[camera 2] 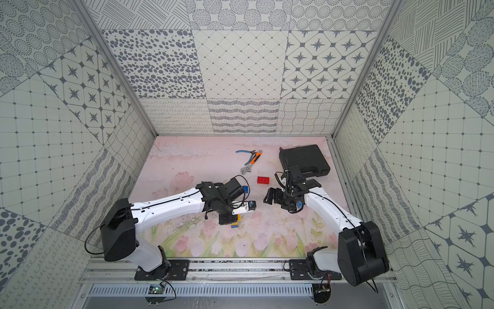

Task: Assemble a spoon with lego
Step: Assemble the lego brick with the lego brick.

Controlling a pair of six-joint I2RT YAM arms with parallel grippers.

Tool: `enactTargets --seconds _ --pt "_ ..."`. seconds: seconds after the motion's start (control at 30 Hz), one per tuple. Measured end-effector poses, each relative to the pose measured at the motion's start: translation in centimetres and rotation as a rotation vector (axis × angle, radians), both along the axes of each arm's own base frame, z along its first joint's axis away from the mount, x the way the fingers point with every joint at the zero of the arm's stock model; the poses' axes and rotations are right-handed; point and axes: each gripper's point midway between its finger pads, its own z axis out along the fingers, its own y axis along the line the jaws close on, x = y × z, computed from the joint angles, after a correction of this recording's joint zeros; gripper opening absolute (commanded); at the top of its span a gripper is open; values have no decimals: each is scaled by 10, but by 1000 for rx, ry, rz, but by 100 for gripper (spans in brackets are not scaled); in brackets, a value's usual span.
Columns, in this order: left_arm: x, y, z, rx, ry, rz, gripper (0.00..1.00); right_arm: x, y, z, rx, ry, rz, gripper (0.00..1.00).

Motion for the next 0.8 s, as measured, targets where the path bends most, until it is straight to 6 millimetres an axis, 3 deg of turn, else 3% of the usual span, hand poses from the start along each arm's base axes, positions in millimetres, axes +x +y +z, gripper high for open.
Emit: enactTargets --seconds 0.6,0.7,0.8 --pt "-1 -1 -6 -23 1 5 16 1 -2 -1 -11 -4 0 98" --pt "0 -1 -5 -30 -1 11 20 1 -2 -1 -11 -4 0 98" --pt "0 -1 -4 -32 -4 12 31 0 -2 -2 -11 -2 0 98"
